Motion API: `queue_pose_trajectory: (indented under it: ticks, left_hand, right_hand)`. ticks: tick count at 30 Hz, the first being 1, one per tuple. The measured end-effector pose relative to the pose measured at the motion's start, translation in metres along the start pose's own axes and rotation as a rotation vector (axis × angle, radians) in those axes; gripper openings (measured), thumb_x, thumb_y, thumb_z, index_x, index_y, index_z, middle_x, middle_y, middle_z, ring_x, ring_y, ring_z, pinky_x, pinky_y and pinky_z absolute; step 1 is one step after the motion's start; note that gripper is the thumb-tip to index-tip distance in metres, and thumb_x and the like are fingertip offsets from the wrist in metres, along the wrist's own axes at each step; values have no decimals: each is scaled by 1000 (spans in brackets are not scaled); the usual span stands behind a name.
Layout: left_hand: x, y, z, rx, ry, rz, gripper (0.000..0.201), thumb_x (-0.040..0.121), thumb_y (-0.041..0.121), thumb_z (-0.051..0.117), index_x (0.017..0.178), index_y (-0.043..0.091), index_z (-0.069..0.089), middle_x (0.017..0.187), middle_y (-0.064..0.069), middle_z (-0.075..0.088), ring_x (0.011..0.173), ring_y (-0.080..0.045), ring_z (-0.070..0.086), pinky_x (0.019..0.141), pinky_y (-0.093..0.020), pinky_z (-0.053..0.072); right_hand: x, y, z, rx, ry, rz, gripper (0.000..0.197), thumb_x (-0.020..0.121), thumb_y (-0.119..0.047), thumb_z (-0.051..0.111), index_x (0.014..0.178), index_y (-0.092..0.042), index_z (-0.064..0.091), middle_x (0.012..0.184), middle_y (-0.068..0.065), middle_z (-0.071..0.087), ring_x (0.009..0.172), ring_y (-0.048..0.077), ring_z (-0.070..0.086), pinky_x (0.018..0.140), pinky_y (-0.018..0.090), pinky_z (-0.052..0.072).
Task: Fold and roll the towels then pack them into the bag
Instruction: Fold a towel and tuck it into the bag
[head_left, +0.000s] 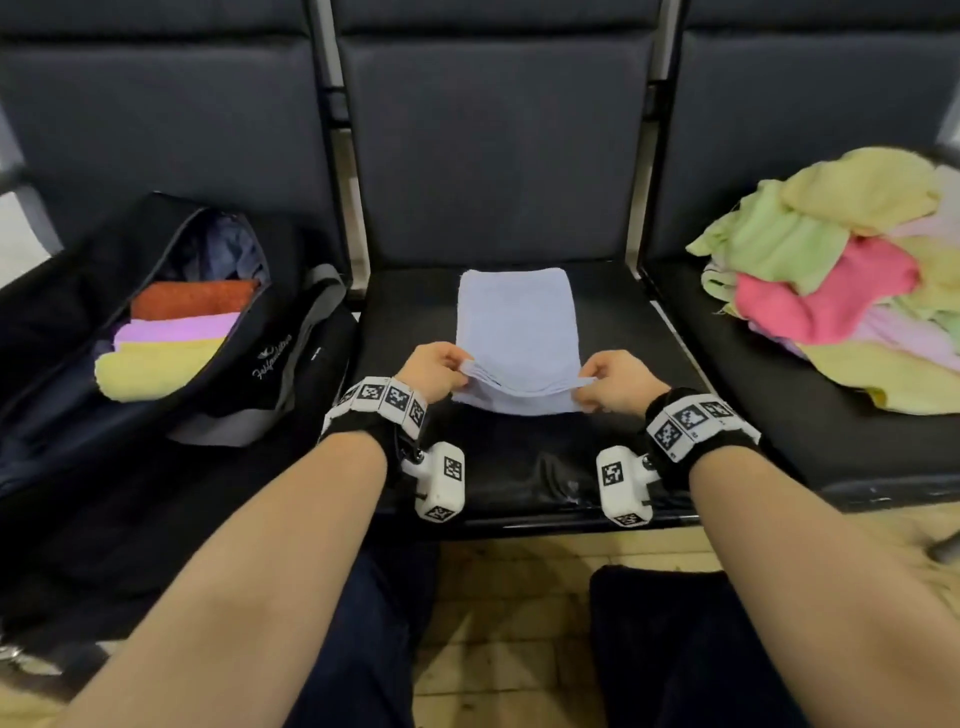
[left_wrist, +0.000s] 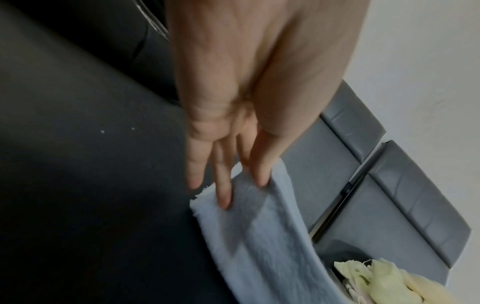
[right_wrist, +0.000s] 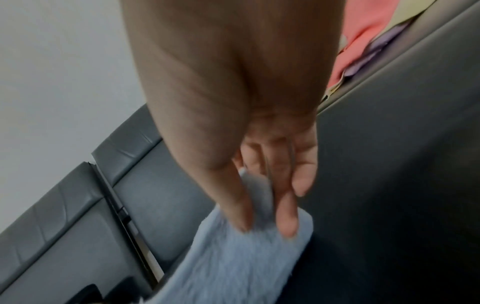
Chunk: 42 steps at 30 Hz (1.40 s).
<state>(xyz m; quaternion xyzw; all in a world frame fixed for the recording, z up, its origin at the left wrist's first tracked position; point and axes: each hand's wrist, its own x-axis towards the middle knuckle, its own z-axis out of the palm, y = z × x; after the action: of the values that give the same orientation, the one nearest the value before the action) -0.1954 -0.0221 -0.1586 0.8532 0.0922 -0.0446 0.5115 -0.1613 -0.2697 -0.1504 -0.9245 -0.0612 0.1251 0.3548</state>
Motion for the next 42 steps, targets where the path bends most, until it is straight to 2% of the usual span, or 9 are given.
queue_pose_trajectory:
  ticks: [4,8,11,16,21,28,32,38,42]
  left_hand:
    - [-15,2,-6,141,-145,-128,22,83,-1,65,85,19,58,72,0,61,47,-3,58,45,-15,38]
    - [-24,2,-11,240,-123,-127,15,83,7,65,85,21,62,70,0,57,55,-8,48,44,-19,31]
    - [-29,1,-9,302,-124,-147,5,86,15,62,88,19,63,65,-1,54,51,-10,44,41,-17,32]
    - [-28,-3,-13,284,-138,-102,16,85,18,65,101,18,63,72,2,62,60,-8,53,50,-20,37]
    - [-30,-9,-14,240,-260,-61,13,85,25,71,96,20,66,78,2,67,67,-8,59,54,-19,39]
    - [-28,-12,-4,226,-190,-120,5,91,21,62,88,17,63,65,2,57,48,-3,49,44,-14,37]
    - [-27,-16,7,244,-202,-177,14,90,16,61,77,18,60,67,-3,53,56,-12,47,45,-18,37]
    - [-23,-14,13,278,-156,-158,14,87,15,62,73,12,59,63,-7,57,55,-17,52,49,-20,45]
    - [-24,-17,15,418,-143,-46,7,84,17,63,78,12,64,78,-3,60,73,-18,55,68,-26,46]
  right_hand:
    - [-11,3,-12,-17,-159,3,16,78,-7,74,81,-12,59,71,9,66,49,12,60,42,21,39]
    - [-20,-2,-17,-40,-93,-74,20,73,-5,79,72,-14,61,70,0,60,63,11,53,53,14,40]
    - [-24,1,-11,0,-126,-95,14,76,-6,77,76,-12,64,78,1,63,73,13,57,68,20,44]
    - [-23,16,-9,61,-107,-67,13,80,-12,76,88,-3,70,80,2,65,78,15,58,78,27,45]
    - [-30,21,-8,43,-165,-5,12,83,-18,74,90,-9,68,73,2,62,65,12,54,56,22,40]
    - [-31,23,-3,-2,-189,14,7,93,-18,62,86,-15,62,70,5,60,62,14,54,51,21,39]
    - [-28,23,2,1,-137,33,9,93,-13,56,84,-13,55,70,3,54,57,15,52,47,23,38]
    - [-22,18,9,-129,-120,43,19,93,-15,55,78,-9,46,72,7,48,60,15,45,50,24,36]
    - [-19,18,14,-240,-86,73,14,88,-15,59,88,-12,46,89,7,53,74,22,53,70,32,44]
